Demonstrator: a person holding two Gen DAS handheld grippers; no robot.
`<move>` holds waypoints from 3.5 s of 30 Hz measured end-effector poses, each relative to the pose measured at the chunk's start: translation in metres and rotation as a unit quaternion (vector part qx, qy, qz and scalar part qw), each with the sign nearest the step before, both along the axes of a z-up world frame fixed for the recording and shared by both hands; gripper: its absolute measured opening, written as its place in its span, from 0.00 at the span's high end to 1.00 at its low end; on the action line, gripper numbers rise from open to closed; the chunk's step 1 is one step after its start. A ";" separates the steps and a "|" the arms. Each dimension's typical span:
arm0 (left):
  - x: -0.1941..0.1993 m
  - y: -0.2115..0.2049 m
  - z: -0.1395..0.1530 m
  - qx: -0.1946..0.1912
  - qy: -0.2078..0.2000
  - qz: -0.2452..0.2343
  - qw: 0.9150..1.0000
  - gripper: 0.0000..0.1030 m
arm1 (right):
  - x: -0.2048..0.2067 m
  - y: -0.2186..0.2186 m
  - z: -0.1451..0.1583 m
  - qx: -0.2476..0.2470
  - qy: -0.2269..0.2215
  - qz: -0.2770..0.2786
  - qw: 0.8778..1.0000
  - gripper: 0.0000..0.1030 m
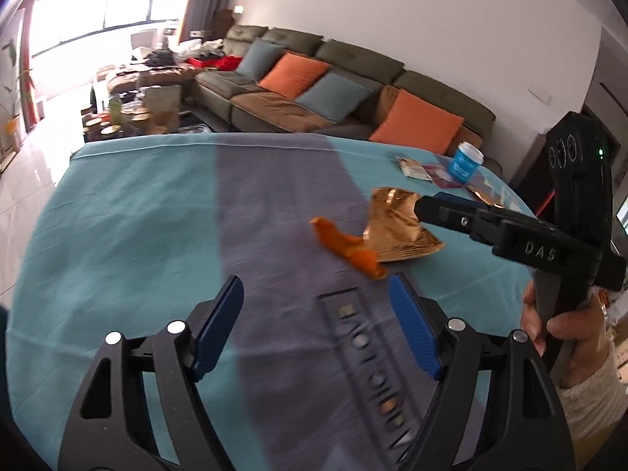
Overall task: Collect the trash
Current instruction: 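Move both grippers back over the table toward the gold foil wrapper, then grasp the second orange peel with the left gripper while the right gripper grasps the gold foil wrapper, then lift and carry the orange peel and gold wrapper with both grippers over the teal bin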
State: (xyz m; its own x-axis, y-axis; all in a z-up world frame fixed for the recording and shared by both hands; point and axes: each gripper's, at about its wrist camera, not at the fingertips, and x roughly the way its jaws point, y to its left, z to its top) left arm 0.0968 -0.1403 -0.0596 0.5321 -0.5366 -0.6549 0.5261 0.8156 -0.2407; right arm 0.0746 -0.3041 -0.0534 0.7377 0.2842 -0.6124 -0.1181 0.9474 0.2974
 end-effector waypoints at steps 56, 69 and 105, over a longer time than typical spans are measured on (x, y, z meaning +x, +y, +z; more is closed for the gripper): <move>-0.014 0.039 -0.027 0.064 0.018 0.008 0.998 0.67 | 0.015 0.005 -0.030 0.090 0.030 0.047 0.994 0.82; 0.006 0.025 -0.032 0.055 0.037 0.000 0.998 0.84 | 0.011 0.012 -0.029 0.097 0.034 0.049 0.993 0.82; -0.060 0.149 0.012 0.058 -0.020 0.144 0.988 0.87 | 0.021 0.137 -0.001 0.096 0.019 0.208 0.973 0.82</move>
State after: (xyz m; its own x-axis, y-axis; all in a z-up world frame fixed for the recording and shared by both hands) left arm 0.0370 0.0087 -0.0471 0.6779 -0.2817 -0.6791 0.2758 0.9537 -0.1204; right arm 0.0958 -0.1672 -0.0546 0.5129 0.6643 -0.5437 -0.4644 0.7474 0.4751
